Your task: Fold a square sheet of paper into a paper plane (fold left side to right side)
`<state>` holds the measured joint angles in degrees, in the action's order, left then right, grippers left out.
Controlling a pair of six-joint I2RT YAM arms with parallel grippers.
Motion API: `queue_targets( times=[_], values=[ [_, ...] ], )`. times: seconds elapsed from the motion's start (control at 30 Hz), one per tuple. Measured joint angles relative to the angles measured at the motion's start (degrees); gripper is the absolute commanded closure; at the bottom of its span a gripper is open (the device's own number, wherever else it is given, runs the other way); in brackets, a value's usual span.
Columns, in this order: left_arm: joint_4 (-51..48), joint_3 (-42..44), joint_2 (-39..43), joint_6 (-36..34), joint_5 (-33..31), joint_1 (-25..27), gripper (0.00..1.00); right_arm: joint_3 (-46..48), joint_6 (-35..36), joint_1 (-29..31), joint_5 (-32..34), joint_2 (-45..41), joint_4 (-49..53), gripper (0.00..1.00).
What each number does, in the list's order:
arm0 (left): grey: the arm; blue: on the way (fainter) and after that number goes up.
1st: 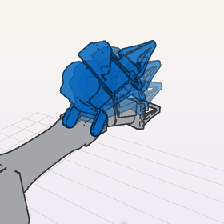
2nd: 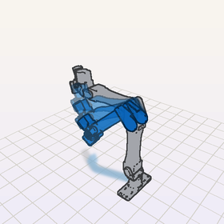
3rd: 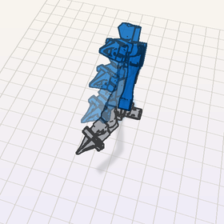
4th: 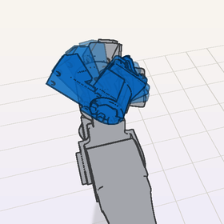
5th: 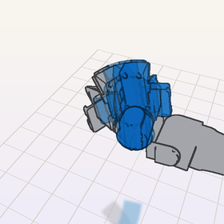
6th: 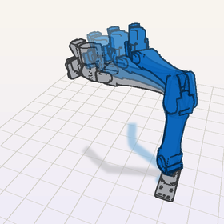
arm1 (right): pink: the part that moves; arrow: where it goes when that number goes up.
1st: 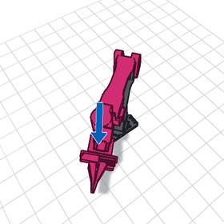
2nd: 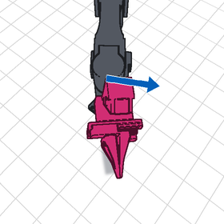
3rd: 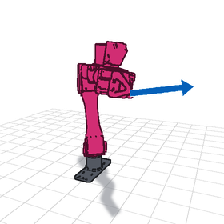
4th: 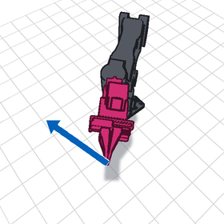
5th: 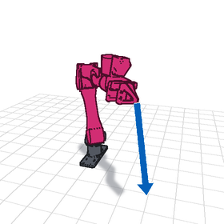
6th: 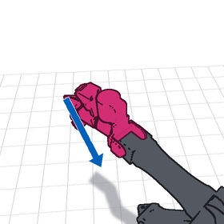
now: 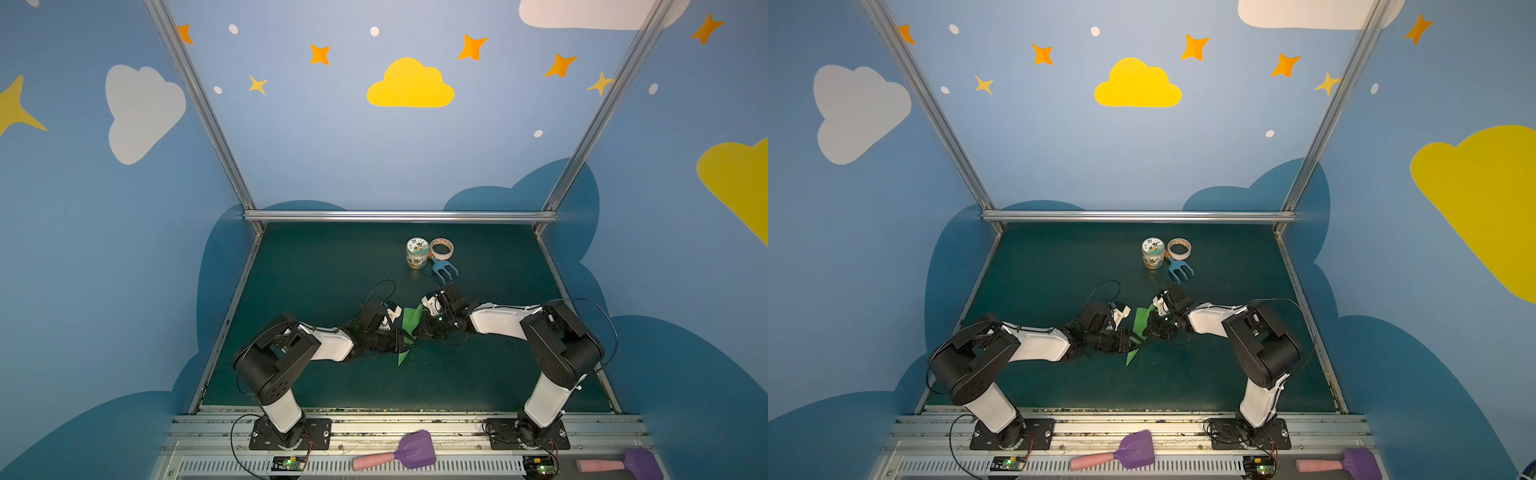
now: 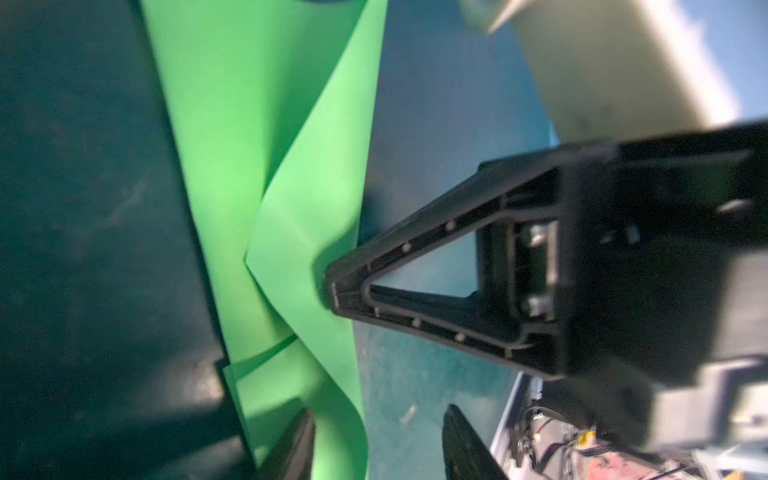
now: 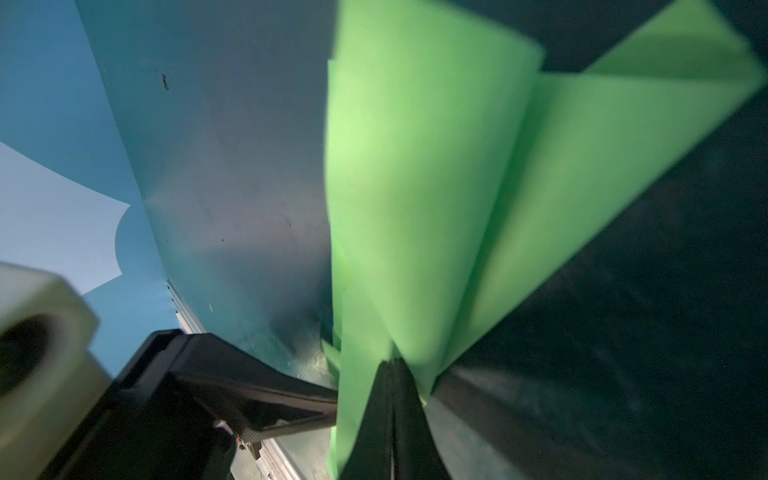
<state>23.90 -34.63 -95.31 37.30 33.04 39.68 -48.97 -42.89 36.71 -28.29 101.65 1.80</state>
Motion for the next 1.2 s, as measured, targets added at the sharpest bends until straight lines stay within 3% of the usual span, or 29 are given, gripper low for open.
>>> queue_targets(
  times=[0.33, 0.63, 0.9, 1.2],
  values=[
    [-13.6, -2.29, 9.27, -5.38, -8.9, -0.26, 0.33, 0.02, -0.39, 0.2, -0.07, 0.02, -0.83, 1.0],
    [-22.32, -5.62, 7.17, -10.97, -15.06, 3.67, 0.29, 0.13, -0.81, 0.2, -0.09, 0.02, -1.62, 1.0],
    [-24.28, -9.07, 2.47, -12.92, -20.37, 8.09, 0.27, 0.13, -0.87, 0.2, -0.26, 0.04, -2.01, 1.0],
    [-24.79, -10.14, 1.31, -14.1, -25.27, 9.55, 0.31, 0.2, -1.25, 0.2, -0.31, 0.04, -2.03, 1.0]
  ],
)
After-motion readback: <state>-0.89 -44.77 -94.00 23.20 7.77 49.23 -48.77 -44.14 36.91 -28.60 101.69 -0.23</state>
